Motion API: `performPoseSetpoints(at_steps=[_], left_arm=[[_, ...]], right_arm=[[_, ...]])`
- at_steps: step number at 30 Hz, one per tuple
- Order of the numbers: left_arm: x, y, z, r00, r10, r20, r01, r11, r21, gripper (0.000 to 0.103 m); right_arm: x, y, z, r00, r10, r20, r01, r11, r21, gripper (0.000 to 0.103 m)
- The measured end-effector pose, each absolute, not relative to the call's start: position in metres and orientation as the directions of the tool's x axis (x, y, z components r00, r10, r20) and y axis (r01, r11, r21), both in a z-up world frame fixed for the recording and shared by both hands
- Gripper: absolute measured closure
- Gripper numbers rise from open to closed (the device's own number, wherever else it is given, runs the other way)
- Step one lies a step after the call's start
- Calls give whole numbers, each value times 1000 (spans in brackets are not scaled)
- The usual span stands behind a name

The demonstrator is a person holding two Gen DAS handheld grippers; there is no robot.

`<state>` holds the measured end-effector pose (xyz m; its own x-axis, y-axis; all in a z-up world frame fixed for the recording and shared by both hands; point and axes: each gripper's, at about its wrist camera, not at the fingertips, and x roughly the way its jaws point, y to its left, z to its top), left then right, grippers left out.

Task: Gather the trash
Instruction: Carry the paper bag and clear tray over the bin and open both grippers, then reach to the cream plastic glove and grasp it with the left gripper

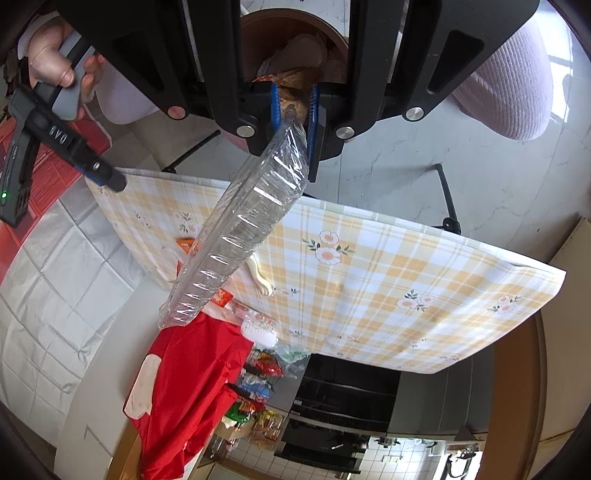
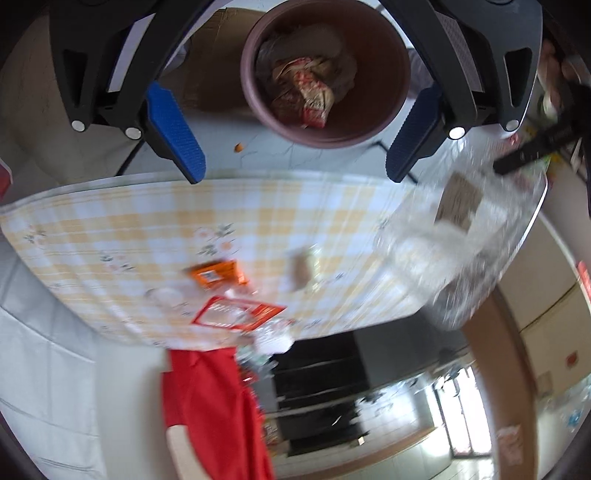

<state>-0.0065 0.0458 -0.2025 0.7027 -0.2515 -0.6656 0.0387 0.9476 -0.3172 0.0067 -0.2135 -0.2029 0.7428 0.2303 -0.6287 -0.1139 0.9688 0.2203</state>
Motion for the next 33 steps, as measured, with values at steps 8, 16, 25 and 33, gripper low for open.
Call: performPoseSetpoints(at_steps=[8,16,25,33], left_arm=[[-5,45,-207,685,-231,-691,22,954,-297,91],[-5,33,-213,638,-357,-682,125,922,-367,63],[-9,35,-205,690,-310,-654,95,935,-342,15],[-8,51,-207,708,-260,-657,17,936,-353,9]], right_arm=[[8,-221,-205,745,214,-632,-81,969,232,6],[7,-223,-204,749,207,-629,-72,970,234,6],[9,-224,-207,743,205,-637,-67,970,234,6],[10,-224,-209,737,202,-645,-63,971,232,6]])
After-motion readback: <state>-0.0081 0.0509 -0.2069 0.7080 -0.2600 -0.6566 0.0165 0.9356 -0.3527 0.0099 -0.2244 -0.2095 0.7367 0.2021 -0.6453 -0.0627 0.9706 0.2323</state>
